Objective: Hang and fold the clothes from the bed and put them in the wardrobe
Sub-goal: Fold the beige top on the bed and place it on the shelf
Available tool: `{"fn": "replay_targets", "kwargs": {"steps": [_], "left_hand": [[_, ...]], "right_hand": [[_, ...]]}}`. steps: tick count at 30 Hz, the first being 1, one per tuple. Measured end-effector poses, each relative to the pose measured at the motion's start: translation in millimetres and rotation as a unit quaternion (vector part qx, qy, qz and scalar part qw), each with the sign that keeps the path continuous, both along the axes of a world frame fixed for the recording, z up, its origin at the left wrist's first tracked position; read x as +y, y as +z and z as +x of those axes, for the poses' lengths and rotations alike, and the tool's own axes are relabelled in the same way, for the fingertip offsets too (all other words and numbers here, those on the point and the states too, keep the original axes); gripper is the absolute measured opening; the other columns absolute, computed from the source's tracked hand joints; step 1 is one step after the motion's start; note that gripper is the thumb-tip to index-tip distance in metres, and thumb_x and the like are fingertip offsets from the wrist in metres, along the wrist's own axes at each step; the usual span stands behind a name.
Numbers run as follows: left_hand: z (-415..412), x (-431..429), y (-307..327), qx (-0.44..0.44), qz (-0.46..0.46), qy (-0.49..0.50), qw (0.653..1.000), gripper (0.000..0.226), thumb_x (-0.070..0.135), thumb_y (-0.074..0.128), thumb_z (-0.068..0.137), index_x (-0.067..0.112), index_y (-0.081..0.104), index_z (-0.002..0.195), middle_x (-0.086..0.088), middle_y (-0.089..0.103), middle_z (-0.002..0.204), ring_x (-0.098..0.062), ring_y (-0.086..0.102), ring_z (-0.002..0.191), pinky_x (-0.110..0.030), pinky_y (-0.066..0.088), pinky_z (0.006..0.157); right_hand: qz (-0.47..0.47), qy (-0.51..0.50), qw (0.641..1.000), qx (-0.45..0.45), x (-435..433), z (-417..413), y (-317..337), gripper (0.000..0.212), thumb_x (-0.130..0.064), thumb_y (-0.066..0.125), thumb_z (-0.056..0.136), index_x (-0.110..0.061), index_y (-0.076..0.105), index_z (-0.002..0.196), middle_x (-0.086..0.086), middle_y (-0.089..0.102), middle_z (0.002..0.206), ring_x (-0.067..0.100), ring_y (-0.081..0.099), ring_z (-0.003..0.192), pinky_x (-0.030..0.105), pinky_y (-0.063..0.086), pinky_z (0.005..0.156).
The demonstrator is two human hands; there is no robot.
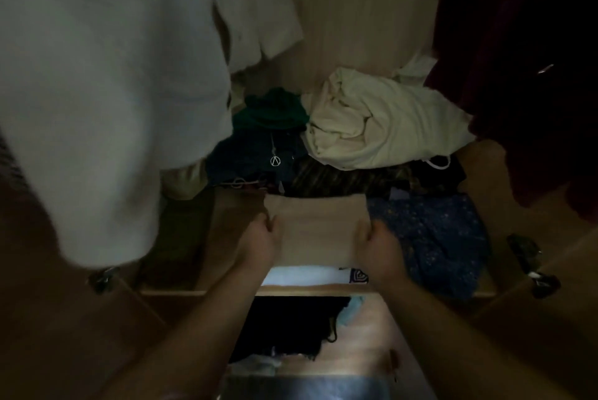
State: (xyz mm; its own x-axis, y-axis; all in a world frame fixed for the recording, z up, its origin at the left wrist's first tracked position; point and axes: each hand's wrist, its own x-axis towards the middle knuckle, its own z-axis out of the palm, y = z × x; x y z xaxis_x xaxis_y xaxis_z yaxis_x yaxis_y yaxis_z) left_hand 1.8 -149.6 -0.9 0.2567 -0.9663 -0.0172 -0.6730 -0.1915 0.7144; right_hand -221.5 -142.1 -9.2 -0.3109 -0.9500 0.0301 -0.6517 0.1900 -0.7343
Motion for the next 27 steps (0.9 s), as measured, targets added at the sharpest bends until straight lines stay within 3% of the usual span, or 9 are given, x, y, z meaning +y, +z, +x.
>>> {"fn": "replay_targets", "kwargs": {"steps": [2, 6, 10, 13, 16, 19, 22, 24, 27], "left_hand": [[-2, -3, -10, -0.067, 0.035, 0.007, 0.997, 0.039, 0.041, 0.043, 0.103, 0.007, 0.061, 0.111, -0.017, 0.069, 0.101, -0.036, 0.064, 0.097, -0.035, 0.050, 0.078], [-2, -8, -5, -0.129, 0.003, 0.036, 0.991, 0.037, 0.047, 0.049, 0.097, 0.017, 0.054, 0.118, -0.009, 0.057, 0.119, -0.027, 0.053, 0.111, -0.037, 0.047, 0.090], [-10, -10, 2, -0.171, -0.125, -0.027, 0.977, 0.057, 0.036, 0.050, 0.087, 0.014, 0.042, 0.140, -0.011, 0.042, 0.143, -0.029, 0.038, 0.131, -0.042, 0.036, 0.107], [-24, -16, 0, -0.215, -0.172, -0.124, 0.953, 0.065, 0.040, 0.039, 0.086, 0.016, 0.040, 0.147, -0.007, 0.038, 0.154, -0.026, 0.026, 0.146, -0.044, 0.023, 0.119], [-30, -19, -18, -0.313, -0.084, -0.207, 0.923, 0.067, 0.049, 0.026, 0.093, 0.020, 0.037, 0.152, -0.005, 0.034, 0.159, -0.022, 0.023, 0.149, -0.041, 0.006, 0.122], [-31, -19, -32, -0.323, -0.025, -0.207, 0.923, 0.067, 0.048, 0.026, 0.092, 0.018, 0.044, 0.149, -0.009, 0.043, 0.154, -0.026, 0.036, 0.143, -0.042, 0.015, 0.122], [-32, -22, -32, -0.330, -0.041, -0.206, 0.920, 0.063, 0.044, 0.032, 0.090, 0.015, 0.055, 0.141, -0.013, 0.055, 0.143, -0.029, 0.050, 0.133, -0.046, 0.031, 0.116], [-32, -19, -30, -0.333, -0.054, -0.213, 0.917, 0.062, 0.043, 0.032, 0.090, 0.014, 0.058, 0.138, -0.013, 0.057, 0.141, -0.030, 0.052, 0.131, -0.047, 0.035, 0.113], [-32, -13, -23, -0.352, -0.033, -0.216, 0.910, 0.067, 0.046, 0.020, 0.093, 0.018, 0.045, 0.148, -0.010, 0.044, 0.153, -0.026, 0.036, 0.143, -0.048, 0.020, 0.119]], "right_hand": [[0.025, -0.013, 0.997, 0.067, -6, 4, -17, 0.037, -0.040, 0.040, 0.102, -0.007, 0.056, 0.098, 0.017, 0.063, 0.099, 0.034, 0.060, 0.089, 0.037, 0.047, 0.073], [0.011, 0.007, 0.995, 0.100, -13, 1, -13, 0.029, -0.036, 0.046, 0.099, -0.008, 0.052, 0.096, 0.013, 0.054, 0.100, 0.033, 0.055, 0.094, 0.041, 0.046, 0.076], [-0.158, 0.077, 0.972, 0.156, -21, -6, 10, 0.029, -0.015, 0.049, 0.097, -0.004, 0.054, 0.124, 0.016, 0.052, 0.128, 0.032, 0.048, 0.120, 0.045, 0.041, 0.102], [-0.193, 0.210, 0.937, 0.201, -30, 3, 18, 0.044, -0.018, 0.045, 0.097, -0.004, 0.050, 0.138, 0.015, 0.042, 0.149, 0.032, 0.033, 0.141, 0.046, 0.028, 0.117], [-0.110, 0.277, 0.905, 0.304, -35, 9, -5, 0.054, -0.033, 0.042, 0.101, -0.004, 0.042, 0.146, 0.017, 0.032, 0.156, 0.031, 0.025, 0.147, 0.042, 0.014, 0.122], [-0.035, 0.285, 0.905, 0.315, -41, 5, -32, 0.061, -0.045, 0.028, 0.103, -0.008, 0.034, 0.151, 0.013, 0.029, 0.159, 0.025, 0.022, 0.148, 0.037, 0.005, 0.123], [-0.042, 0.281, 0.913, 0.294, -45, 3, -33, 0.061, -0.045, 0.035, 0.102, -0.006, 0.041, 0.148, 0.015, 0.037, 0.155, 0.027, 0.031, 0.145, 0.034, 0.009, 0.123], [-0.074, 0.274, 0.916, 0.285, -41, 5, -29, 0.054, -0.037, 0.050, 0.098, -0.002, 0.052, 0.139, 0.017, 0.048, 0.146, 0.031, 0.044, 0.137, 0.039, 0.022, 0.120], [-0.096, 0.227, 0.932, 0.264, -24, 5, -19, 0.050, -0.032, 0.053, 0.096, -0.003, 0.054, 0.137, 0.016, 0.051, 0.144, 0.031, 0.046, 0.135, 0.039, 0.026, 0.117]]}}
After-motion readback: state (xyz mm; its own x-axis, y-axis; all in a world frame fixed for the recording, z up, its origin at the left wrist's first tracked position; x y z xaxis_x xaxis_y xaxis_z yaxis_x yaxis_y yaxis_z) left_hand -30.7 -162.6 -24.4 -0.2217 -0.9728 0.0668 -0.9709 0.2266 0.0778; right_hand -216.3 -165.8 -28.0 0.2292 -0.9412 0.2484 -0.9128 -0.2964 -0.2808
